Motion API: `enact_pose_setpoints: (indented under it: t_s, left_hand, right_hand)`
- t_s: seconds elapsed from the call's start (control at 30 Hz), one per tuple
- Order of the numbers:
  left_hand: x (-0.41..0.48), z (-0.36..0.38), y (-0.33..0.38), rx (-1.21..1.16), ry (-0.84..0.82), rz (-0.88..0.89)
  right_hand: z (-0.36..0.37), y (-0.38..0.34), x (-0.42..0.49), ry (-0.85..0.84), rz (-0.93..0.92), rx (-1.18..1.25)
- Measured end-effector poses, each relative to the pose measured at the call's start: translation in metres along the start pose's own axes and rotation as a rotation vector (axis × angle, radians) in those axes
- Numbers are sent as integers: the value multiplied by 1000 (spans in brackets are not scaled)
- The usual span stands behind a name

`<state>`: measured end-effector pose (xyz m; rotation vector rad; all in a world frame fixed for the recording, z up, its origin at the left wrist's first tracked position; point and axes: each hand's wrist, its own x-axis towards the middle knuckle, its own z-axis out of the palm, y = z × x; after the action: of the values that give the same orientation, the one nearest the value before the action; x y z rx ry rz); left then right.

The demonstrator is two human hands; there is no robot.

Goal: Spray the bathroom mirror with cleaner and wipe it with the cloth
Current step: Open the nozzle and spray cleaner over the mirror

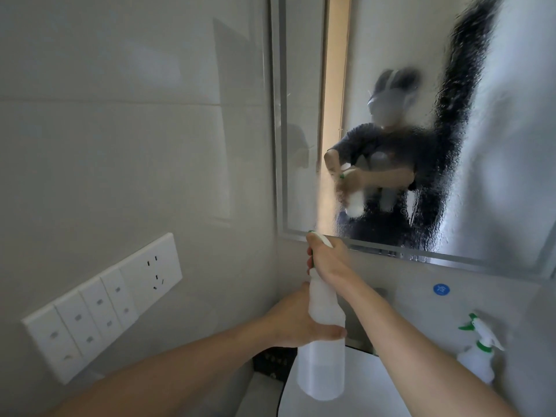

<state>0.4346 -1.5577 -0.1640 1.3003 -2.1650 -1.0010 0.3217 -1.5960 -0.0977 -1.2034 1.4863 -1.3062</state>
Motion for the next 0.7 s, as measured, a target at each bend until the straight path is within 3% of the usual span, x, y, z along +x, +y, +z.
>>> enact_pose_setpoints:
  t_s: [0.37, 0.7]
  left_hand:
    - [17, -52, 53, 51, 56, 118]
    - [21, -58, 87, -22, 59, 191]
  right_hand:
    - [-21, -72, 6, 55, -273, 7]
    - [-39, -102, 16, 56, -189, -36]
